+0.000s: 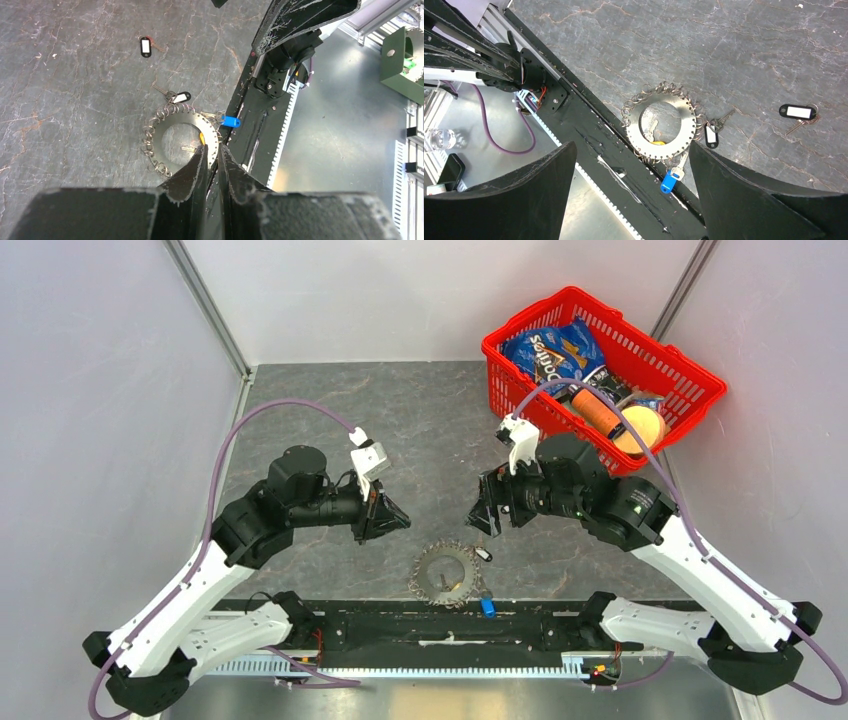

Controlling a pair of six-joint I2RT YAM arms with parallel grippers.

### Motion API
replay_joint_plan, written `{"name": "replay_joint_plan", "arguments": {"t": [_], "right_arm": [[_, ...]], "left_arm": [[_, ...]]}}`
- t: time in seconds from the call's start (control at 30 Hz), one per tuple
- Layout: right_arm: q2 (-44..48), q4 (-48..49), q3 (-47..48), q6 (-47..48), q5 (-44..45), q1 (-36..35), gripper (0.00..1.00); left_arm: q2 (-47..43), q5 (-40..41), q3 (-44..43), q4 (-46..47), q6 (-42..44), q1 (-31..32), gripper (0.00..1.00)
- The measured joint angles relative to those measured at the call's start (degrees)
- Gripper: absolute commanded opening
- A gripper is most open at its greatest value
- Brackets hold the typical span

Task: Put the keys on the keyring

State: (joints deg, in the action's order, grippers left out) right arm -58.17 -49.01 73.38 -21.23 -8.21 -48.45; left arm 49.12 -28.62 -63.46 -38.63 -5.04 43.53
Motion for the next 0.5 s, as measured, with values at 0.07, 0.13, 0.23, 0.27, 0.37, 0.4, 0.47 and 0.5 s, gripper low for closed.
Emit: {"name": "replay_joint_plan", "arguments": {"t": [0.07, 0.13, 0.23, 0.27, 0.37, 0.4, 0.47, 0.5], "right_arm": [[0.02, 0.00, -0.02, -0.02, -0.22, 0.00, 0.90], [0.02, 0.04, -0.33, -0.17, -0.50, 0.00, 0.90], [0.04, 0.02, -1.84, -0.28, -0.55, -0.09, 0.90], [0.04, 0.02, -2.47, -0.39, -0.52, -0.09, 0.90], [0.04, -0.04, -4.48, -0.74, -0.33, -0.09, 0.90], [0.07, -0.02, -5.11, -0.87, -0.26, -0.09, 0.90], [0.11, -0.04, -6.14, -1.11, 0.09, -0.09, 0.90], [0.17, -0.04, -6.75, -1.29, 0.22, -0.09, 0.90]], "left_arm": [[0.00, 0.09, 0.00, 0.00, -0.02, 0.00, 0.20], [0.02, 1.01, 0.09, 0.04, -0.07, 0.00, 0.23], [0.24, 3.15, 1.20, 0.35, -1.05, 0.00, 0.27], [0.42, 3.67, 1.90, 0.50, -1.66, 0.00, 0.30], [1.51, 5.35, 4.98, 1.14, -4.15, 0.00, 0.35], [1.95, 6.01, 6.47, 1.29, -5.20, 0.00, 0.36], [2.49, 7.10, 9.31, 1.29, -7.28, 0.00, 0.38], [2.64, 7.58, 10.71, 1.36, -8.41, 0.00, 0.40]]}}
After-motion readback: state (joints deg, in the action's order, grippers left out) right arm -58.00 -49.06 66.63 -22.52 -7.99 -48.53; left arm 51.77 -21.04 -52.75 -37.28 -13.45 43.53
